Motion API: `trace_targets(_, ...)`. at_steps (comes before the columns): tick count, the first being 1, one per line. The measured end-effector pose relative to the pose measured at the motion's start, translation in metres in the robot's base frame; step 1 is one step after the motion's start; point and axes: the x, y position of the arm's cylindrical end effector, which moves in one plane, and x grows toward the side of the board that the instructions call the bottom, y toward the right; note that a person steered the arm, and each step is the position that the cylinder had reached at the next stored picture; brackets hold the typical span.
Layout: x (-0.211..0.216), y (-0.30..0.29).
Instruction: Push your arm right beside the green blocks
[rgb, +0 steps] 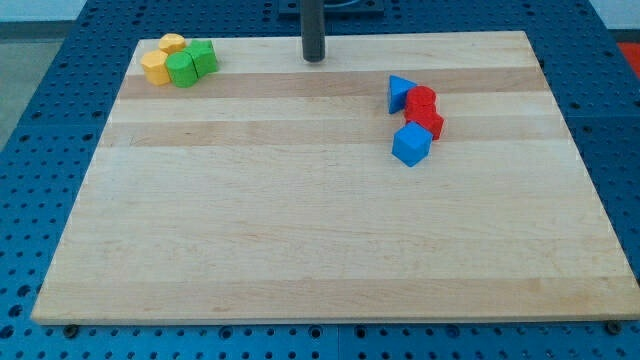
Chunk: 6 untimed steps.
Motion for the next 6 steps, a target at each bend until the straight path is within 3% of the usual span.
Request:
trace_targets(1, -0.026, -0.029)
trace_targets(4, -0.026, -0.079)
trace_targets(6, -0.018, -0.080)
